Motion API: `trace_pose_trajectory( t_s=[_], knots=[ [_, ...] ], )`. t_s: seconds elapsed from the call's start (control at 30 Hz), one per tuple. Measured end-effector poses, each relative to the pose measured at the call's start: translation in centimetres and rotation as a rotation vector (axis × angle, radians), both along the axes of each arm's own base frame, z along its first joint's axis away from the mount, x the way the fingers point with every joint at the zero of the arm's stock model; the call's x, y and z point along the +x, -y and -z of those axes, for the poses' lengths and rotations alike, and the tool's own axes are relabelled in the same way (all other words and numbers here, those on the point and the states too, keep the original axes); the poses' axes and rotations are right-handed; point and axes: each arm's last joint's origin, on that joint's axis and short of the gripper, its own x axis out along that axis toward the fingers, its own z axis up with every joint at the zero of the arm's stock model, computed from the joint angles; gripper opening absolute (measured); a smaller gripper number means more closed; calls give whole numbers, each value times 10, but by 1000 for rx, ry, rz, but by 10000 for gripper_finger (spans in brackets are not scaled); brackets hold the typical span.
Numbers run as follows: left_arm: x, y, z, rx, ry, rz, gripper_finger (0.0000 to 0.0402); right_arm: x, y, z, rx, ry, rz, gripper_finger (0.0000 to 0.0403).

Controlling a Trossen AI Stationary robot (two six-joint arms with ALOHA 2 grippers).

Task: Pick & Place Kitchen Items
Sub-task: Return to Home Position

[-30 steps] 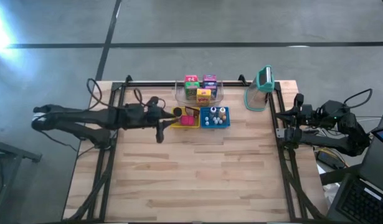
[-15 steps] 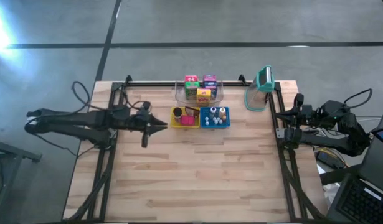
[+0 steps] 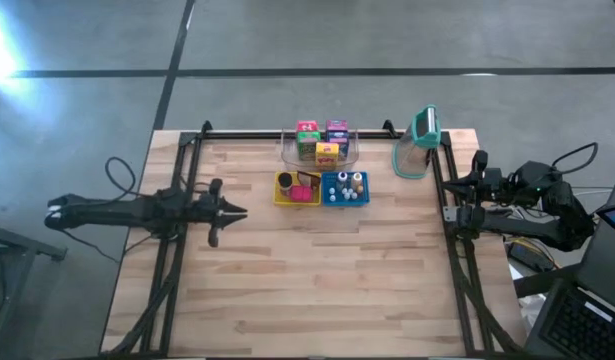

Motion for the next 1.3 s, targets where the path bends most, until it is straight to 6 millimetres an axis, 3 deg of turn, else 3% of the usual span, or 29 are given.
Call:
trace_pose_trajectory(
  t_s=[0.2,0.47,1.3],
  knots=[
    [-13,0,28,58,19,7,64,0,0,0,0,0,0,8],
    [-19,1,14,55,178,33,65,0,0,0,0,0,0,8],
    [-16,1,19,54,119,28,65,0,0,0,14,8,7,8]
  ],
)
